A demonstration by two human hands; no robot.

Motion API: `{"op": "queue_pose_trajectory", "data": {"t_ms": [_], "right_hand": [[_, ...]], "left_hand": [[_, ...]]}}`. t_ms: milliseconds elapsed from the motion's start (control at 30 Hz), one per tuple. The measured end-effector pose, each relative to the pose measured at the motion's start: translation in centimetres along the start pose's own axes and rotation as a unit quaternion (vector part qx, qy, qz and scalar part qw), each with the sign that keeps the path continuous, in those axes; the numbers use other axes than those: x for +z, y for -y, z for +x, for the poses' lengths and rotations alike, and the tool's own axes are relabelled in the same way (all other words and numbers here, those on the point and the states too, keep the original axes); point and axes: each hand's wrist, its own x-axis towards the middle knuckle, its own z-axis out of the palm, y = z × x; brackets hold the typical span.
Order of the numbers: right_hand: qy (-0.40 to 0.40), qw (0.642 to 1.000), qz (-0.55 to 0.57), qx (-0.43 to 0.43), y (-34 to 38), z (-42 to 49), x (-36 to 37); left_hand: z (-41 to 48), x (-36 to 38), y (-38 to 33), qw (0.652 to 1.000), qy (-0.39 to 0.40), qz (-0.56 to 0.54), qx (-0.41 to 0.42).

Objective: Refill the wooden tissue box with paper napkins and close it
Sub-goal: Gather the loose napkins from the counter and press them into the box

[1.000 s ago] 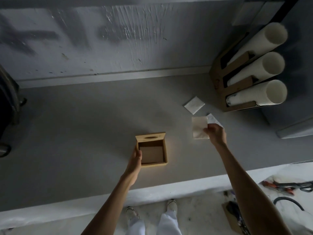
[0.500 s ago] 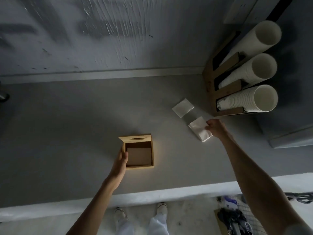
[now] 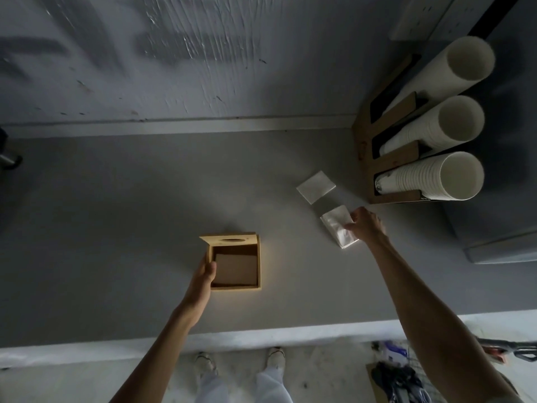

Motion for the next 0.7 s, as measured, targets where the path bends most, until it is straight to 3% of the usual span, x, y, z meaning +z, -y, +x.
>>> {"op": "queue_pose_trajectory", "data": {"t_ms": [100,200,400,600,700], "right_hand": [[0.041,0.998,0.037,0.016,0.4,-0.1,0.0],[0.078,0.975,0.207,0.037,0.3,-1.0,0.6],[0.062,0.841,0.528,0.103,3.3,-3.6,0.2],[-0.036,0.757,0.628,0.177,8.6,1.2,-0.9],[-0.057,0.752,0.627,0.196,9.7,4.4,1.0]], "left_hand": [[-0.2,0.1,-0.1,1.000,-0.004,-0.010,-0.005],[-0.4,0.1,-0.4,1.000,-0.007,-0.011,0.010],[-0.5,0.1,-0.7,1.000,-0.008,-0.011,0.015],[-0.4,0.3,-0.5,0.999,-0.013,-0.034,0.019],[-0.3,0.3,-0.5,0.999,-0.007,-0.040,0.026]]}}
